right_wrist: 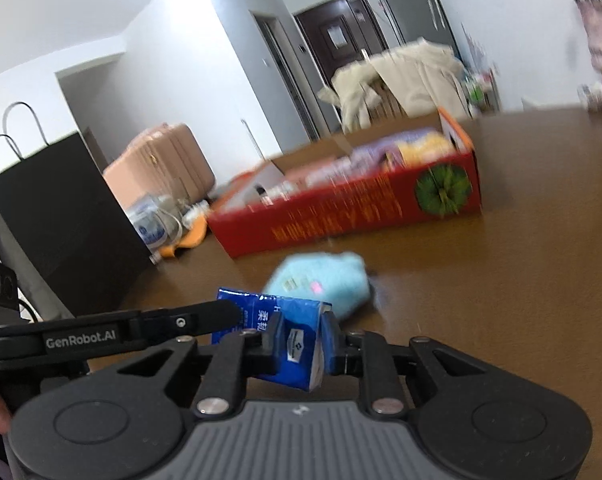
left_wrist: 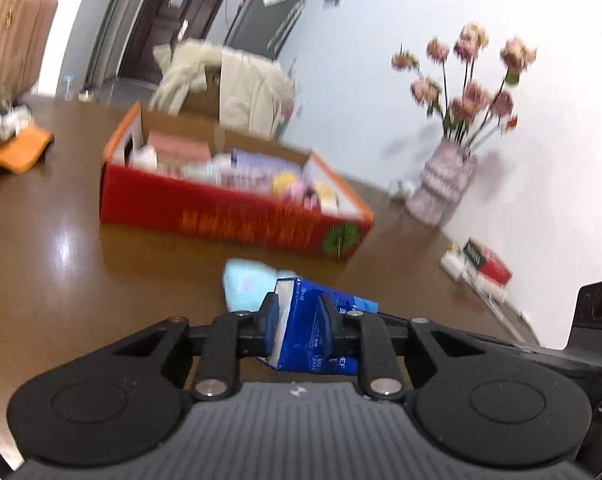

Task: Organize soft objects
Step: 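Lower the blue packet into the box and open both grippers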

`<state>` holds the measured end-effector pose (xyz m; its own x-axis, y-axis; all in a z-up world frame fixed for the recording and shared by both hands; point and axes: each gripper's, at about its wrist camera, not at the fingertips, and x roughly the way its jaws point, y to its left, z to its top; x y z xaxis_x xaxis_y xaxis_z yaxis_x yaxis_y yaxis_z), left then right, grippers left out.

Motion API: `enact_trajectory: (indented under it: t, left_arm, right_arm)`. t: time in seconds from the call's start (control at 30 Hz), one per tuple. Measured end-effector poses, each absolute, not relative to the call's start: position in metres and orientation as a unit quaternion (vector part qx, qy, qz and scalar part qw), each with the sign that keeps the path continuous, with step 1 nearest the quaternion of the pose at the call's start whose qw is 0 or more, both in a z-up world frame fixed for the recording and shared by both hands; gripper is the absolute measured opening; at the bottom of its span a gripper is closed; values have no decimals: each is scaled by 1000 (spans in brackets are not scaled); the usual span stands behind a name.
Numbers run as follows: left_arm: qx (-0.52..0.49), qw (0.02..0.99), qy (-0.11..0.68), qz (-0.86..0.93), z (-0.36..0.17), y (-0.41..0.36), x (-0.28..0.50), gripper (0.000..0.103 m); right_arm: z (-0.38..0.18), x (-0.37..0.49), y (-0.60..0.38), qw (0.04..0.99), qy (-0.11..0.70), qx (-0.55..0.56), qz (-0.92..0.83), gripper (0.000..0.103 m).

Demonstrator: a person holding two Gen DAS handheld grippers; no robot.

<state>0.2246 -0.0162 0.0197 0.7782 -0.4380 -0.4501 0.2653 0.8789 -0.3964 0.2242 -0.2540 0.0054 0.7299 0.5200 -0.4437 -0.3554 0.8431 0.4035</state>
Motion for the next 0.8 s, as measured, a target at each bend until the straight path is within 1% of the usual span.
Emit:
enact_trajectory:
  t: [0.2, 0.3, 0.4, 0.57, 0.7, 0.8]
  left_arm:
    - [-174, 942, 224, -181, 66, 8, 275, 21]
    - [-172, 948, 206, -171, 86, 22, 313, 22]
    - [-173, 949, 210, -161, 93, 33, 359, 21]
    - [-182, 940, 255, -137, 72, 50, 432, 21]
    - [-163, 933, 303, -110, 41, 55, 474, 21]
    - [-133, 931, 331, -79, 15, 54, 490, 21]
  right_arm:
    - [56, 262, -232, 934, 228, 103, 256, 19]
    - [82, 302, -220, 938, 203, 93, 267, 19]
    - [98, 355, -211, 929, 209, 112, 283, 19]
    - [95, 445, -193, 910, 261, 148, 287, 19]
    - [71, 503, -177, 895, 310, 162, 276, 19]
    - [45, 535, -165, 881, 348, 179, 266, 19]
